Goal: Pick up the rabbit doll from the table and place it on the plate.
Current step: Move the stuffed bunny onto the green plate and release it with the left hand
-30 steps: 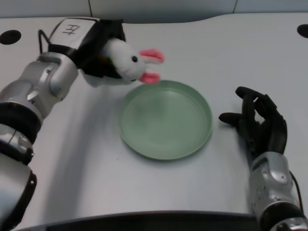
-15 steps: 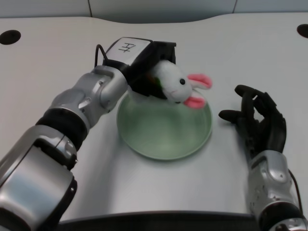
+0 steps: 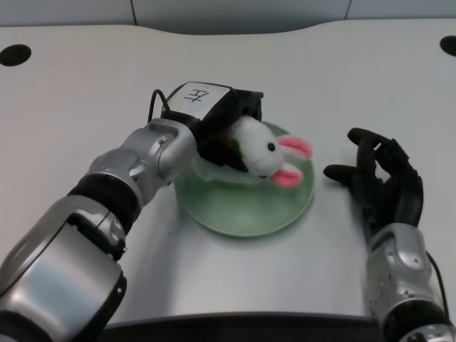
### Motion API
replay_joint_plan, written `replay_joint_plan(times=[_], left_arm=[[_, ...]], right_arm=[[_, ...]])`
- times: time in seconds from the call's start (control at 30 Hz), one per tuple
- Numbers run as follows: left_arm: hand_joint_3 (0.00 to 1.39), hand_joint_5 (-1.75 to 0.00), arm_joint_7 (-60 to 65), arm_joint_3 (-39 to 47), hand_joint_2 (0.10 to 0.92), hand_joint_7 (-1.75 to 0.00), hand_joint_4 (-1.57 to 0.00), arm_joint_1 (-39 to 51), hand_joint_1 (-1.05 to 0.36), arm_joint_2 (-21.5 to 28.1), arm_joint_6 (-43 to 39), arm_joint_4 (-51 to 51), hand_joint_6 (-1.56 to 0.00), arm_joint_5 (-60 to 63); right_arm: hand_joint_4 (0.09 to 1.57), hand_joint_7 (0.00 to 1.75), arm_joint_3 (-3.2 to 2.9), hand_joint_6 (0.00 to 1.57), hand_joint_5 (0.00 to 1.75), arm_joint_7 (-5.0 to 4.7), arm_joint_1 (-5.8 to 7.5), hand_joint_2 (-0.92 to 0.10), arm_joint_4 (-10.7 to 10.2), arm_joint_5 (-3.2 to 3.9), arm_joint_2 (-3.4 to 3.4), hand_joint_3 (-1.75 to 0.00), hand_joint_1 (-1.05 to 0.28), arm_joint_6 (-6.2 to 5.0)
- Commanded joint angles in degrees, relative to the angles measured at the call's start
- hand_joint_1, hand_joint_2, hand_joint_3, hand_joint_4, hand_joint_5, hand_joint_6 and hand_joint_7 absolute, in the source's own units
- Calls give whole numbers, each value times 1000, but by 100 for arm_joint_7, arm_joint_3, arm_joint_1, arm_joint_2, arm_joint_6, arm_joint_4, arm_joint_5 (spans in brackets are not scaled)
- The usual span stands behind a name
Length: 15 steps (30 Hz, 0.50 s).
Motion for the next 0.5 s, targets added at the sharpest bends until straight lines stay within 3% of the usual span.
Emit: replay_joint_plan(times=[0.03,0.1,0.13,0.2,0.23,0.33,0.4,0.5], left_arm=[[26,-1558,-540,-13,843,-1293,-758,-66,-497,37,40,62,-632,-59],[7,-1235,-781,3,841,-815,-693,-86,-618,78,8,38,-699,-86],[4,-932,-940,20,851,-498,-629,-91,-676,117,-63,27,-691,-115],[6,-440,-1170,7,878,-147,-514,-108,-787,157,-55,1,-579,-106],[6,-272,-1221,-6,888,-60,-432,-111,-842,167,-34,-19,-488,-86],[10,-64,-1217,-28,911,-6,-199,-101,-947,219,-77,-80,-250,-36],[33,-13,-1165,-78,919,-1,-61,-114,-995,259,-108,-117,-126,35],[68,-1,-1086,-106,921,0,-7,-150,-1031,346,-259,-167,-26,77]], right_arm=[[570,1012,-13,470,1307,2,49,-921,-54,33,47,-404,-413,60],[564,1011,-15,476,1304,21,62,-921,-91,51,63,-406,-413,83],[566,1010,-6,479,1306,26,70,-921,-95,43,65,-406,-412,71],[573,1010,28,484,1309,17,86,-921,-107,-1,58,-408,-413,52],[574,1009,37,484,1310,31,94,-921,-115,-8,56,-411,-413,37],[572,1013,47,488,1306,-14,98,-921,-175,-1,73,-413,-415,115],[587,1010,28,484,1310,32,105,-921,-165,31,85,-421,-393,68],[601,1014,8,493,1310,60,72,-921,-93,45,75,-422,-397,58]])
